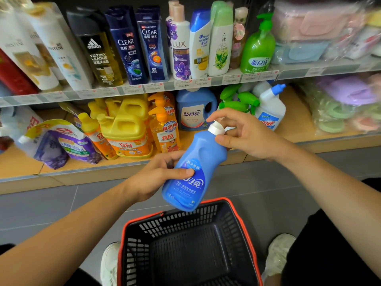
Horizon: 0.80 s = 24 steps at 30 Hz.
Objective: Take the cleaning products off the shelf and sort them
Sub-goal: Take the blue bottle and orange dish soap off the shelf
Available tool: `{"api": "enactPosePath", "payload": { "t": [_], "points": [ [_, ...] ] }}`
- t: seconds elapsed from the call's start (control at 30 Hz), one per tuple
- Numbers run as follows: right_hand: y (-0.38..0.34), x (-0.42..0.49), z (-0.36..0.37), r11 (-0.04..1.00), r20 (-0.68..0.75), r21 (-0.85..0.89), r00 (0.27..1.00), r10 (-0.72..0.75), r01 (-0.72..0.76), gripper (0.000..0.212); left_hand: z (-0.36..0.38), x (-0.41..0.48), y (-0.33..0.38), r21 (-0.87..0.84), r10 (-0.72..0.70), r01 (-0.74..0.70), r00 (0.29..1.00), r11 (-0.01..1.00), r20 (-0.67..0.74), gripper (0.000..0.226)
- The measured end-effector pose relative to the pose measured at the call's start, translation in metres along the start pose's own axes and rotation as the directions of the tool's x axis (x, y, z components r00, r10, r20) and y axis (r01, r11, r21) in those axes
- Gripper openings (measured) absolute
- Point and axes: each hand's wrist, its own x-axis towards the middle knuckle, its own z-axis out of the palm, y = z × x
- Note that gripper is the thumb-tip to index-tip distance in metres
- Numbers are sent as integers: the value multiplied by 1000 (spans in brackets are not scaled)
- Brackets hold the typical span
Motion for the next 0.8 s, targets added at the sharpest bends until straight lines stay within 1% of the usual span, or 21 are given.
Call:
{"api": "enactPosePath", "payload": {
  "t": [0.1, 0.2, 0.27, 0.37, 0.4, 0.47, 0.53, 0.63, 0.73, 0.8],
  "points": [
    [1, -2, -1, 1000, 4, 0, 1000, 19, -19, 29, -1, 0, 2, 28, -6, 7, 1000, 1000, -7, 50],
    [3, -3, -1, 998, -14, 41, 999, 40, -39, 29, -3, 0, 4, 64, -13, 16, 999, 998, -43, 56],
    [3, -4, -1, 997, -14, 59, 999, 49, -48, 35, -3, -1, 7, 68, -16, 20, 998, 998, -57, 54],
    [2, -5, 6, 997, 3, 63, 999, 52, -52, 57, -1, -1, 11, 57, -13, 17, 998, 998, -66, 45],
    [2, -5, 8, 998, -4, 49, 999, 38, -38, 59, 1, 0, 12, 63, -11, 16, 997, 998, -71, 42],
    [3, -5, 10, 998, -46, 69, 999, 17, -14, 53, 3, 2, 13, 94, 3, 4, 997, 996, -81, 41],
    [5, -5, 10, 985, -91, 174, 995, 30, -13, 49, 1, 1, 17, 129, 29, -19, 997, 992, -78, 46],
    [11, -7, 8, 935, -173, 355, 981, 88, -21, 45, -12, -5, 22, 122, 52, -38, 993, 992, -109, 66],
    [18, -5, 5, 870, -263, 493, 953, 152, -3, 44, -23, -9, 24, 83, 79, -65, 981, 994, -178, 66],
    [22, -3, 5, 840, -298, 542, 934, 196, -3, 45, -23, -8, 22, 57, 123, -113, 965, 992, -232, 69]
  ]
}}
